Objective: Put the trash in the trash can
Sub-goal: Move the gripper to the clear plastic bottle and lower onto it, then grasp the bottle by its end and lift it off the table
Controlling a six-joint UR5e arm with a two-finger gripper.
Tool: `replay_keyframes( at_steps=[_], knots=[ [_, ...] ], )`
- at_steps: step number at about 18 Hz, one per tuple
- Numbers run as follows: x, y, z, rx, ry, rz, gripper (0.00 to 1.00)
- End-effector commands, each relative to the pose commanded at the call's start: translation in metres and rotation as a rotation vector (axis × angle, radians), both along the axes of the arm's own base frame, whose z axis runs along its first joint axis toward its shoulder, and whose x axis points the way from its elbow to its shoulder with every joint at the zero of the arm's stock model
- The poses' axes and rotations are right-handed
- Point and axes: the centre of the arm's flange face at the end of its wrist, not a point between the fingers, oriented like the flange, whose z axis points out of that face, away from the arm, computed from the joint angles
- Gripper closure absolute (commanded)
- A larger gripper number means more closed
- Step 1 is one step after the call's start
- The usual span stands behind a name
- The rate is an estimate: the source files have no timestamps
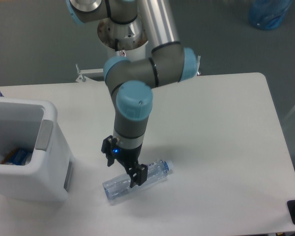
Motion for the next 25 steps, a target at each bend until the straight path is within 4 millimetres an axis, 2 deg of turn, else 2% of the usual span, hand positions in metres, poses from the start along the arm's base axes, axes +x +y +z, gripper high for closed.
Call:
replay_keyframes(
  at_steps=[1,5,13,17,20,25],
  knots=[
    [0.009,0.004,-0.011,-0.031,0.017,-0.014,0.00],
    [0.036,0.022,-0.031,-0.107,0.083,-0.059,0.00],
    [0.032,0.034,-0.033,-0.089,0.109,-0.065,0.00],
    [0.028,0.036,-0.045,-0.122,0.134,-0.060,0.00],
    [0.032,0.039,-0.057,-0.137,0.128,-0.064,0.00],
    [0.031,0.042,-0.065,-0.143,0.127,-0.062,0.00]
  ],
)
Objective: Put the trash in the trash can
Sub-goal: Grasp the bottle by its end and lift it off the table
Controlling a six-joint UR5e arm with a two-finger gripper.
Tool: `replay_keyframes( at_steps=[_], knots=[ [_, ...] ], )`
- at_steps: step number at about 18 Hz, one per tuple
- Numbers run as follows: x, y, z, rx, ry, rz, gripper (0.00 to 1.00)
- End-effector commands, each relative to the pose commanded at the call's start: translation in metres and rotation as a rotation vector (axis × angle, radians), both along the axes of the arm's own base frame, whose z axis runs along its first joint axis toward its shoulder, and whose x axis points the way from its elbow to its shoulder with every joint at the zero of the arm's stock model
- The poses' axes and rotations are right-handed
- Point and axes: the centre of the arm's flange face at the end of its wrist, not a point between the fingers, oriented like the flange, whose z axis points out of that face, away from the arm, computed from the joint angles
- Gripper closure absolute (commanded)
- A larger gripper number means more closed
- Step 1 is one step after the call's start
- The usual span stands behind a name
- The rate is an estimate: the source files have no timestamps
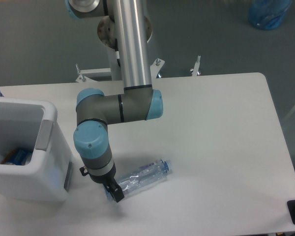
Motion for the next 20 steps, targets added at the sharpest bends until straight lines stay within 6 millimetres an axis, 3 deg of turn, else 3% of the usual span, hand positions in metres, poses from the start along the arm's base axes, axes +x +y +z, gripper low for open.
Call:
replay_keyframes(
  at_steps=[2,8,11,16,20],
  knots=[
    [-0.004,0.002,-0.002,-0.011,0.021,0.006,0.00],
    [-0.005,0.008,-0.007,-0.059,0.104,0.049,0.32],
    [-0.006,0.010,-0.006,-0.054,0.104,0.063,0.41],
    [-0.012,0.021,0.015,-0.008,0.123,0.091,0.48],
    [-0.028,0.034,0.054,0.067,0.153,0.107,0.48]
  ],
)
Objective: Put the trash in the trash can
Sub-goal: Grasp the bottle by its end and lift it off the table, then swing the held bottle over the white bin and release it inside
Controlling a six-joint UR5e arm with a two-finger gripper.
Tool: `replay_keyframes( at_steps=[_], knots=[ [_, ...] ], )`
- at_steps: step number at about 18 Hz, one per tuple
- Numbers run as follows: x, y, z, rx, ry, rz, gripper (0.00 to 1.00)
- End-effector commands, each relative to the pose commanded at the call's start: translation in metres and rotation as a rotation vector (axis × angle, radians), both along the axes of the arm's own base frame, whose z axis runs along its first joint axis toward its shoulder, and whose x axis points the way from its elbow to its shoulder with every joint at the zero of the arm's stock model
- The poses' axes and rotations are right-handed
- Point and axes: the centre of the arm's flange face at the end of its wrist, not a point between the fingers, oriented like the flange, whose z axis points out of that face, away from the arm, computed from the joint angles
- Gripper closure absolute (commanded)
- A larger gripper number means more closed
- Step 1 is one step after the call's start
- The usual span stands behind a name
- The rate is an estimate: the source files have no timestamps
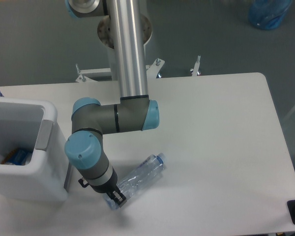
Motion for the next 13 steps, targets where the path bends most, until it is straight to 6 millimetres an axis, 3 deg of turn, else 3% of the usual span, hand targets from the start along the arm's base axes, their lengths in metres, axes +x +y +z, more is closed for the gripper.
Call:
replay_keyframes(
  at_steps=[3,6,9,13],
  knots=[
    [-0.018,0.007,0.041,0.091,0.009,0.046,0.48],
    [-0.026,0.018,0.060,0.212,-0.101,0.067,0.48],
    [-0.042,0.023,0.096,0.319,-0.135,0.103,0.48],
    [-0.041,0.035,0.136,0.503,-0.348,0.153,0.48]
  ],
)
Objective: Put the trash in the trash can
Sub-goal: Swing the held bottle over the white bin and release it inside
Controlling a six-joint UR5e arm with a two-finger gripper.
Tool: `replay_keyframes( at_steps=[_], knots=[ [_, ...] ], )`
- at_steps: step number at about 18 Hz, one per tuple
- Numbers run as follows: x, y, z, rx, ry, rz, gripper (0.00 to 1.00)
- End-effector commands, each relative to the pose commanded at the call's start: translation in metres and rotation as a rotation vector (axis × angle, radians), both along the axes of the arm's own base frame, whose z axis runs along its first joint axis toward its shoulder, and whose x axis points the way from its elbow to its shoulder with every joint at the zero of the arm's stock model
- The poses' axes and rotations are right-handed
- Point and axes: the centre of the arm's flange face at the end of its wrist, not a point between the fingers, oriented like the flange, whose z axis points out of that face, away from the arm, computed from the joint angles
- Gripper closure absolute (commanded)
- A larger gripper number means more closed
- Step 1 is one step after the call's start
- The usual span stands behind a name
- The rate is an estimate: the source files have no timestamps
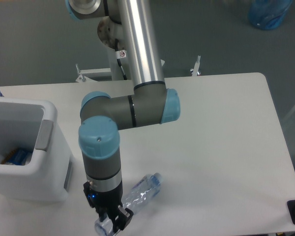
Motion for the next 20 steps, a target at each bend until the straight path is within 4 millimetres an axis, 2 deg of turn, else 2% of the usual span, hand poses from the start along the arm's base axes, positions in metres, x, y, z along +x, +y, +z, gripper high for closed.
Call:
replay_keyframes(
  at_steps=[1,5,7,9,10,13,15,18,20],
  knots=[
    [0.005,0.000,0.020,0.069,-0.085,0.004,0.48],
    [0.026,-0.007,0.077,0.207,-0.255,-0.016,0.48],
    [0.037,-0.016,0.117,0.275,-0.300,-0.036,0.48],
    [0.039,-0.024,0.153,0.334,-0.322,-0.040,0.48],
    [0.037,-0.026,0.164,0.355,-0.330,-0.044,0.48],
    [0.034,-0.034,0.194,0.407,-0.324,-0.059,0.48],
    [0.040,-0.037,0.204,0.432,-0.364,-0.086,0.48],
    [0.044,-0.041,0.212,0.456,-0.413,-0.117,0.48],
    [0.056,-0.038,0.211,0.458,-0.468,-0.140,0.48]
  ],
)
